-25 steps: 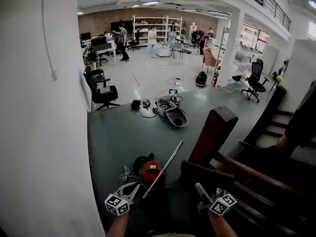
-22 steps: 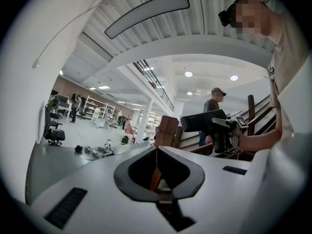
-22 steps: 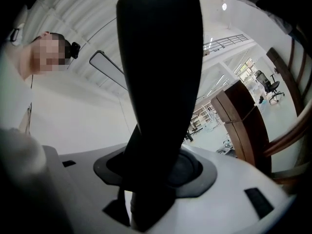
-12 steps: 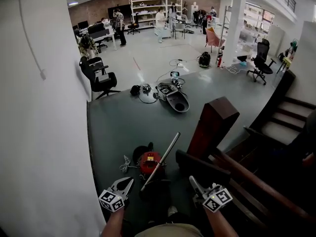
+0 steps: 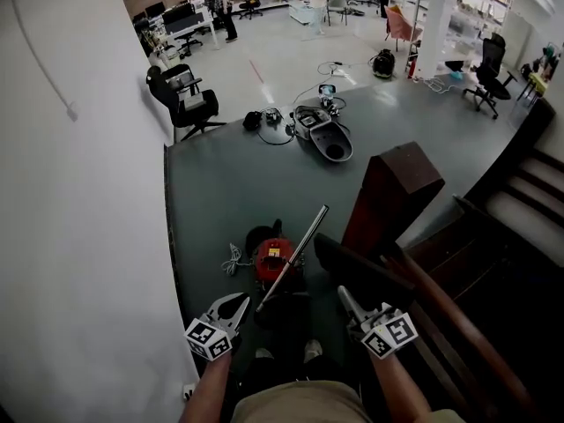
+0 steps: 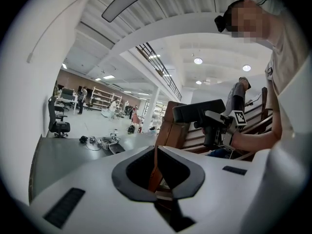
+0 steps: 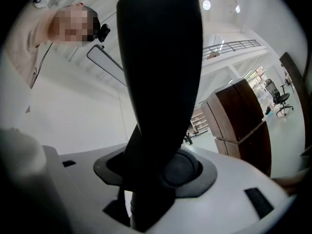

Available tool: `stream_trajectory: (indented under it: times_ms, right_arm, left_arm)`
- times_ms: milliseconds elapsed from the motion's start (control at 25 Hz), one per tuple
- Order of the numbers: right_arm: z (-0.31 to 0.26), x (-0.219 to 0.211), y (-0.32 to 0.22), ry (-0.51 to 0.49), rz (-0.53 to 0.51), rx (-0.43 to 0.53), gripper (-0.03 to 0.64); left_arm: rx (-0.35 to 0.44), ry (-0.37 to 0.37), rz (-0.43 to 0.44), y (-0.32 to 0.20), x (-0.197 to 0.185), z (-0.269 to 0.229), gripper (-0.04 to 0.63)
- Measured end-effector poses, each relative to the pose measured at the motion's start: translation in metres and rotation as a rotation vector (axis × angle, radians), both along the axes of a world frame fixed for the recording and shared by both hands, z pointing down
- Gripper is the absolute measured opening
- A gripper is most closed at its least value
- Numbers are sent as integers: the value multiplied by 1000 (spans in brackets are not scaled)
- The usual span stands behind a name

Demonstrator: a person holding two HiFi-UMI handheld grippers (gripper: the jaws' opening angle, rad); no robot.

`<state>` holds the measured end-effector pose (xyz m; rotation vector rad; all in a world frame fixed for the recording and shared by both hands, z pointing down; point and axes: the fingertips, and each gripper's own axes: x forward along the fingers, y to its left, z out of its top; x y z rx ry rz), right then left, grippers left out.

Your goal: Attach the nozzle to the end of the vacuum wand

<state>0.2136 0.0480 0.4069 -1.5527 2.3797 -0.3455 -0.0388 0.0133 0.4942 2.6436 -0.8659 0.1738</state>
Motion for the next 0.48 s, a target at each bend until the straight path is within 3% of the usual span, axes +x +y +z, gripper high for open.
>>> stream_trajectory:
  times_ms: [240,480]
  right_arm:
    - [13,8,-6,-29,12,-29,255]
    - [3,3,-17,-52,77,-37,255]
  left_arm:
    - [-13,-7,11,-16,3,6,12]
    - [-39,10,89,-37,5,12,12]
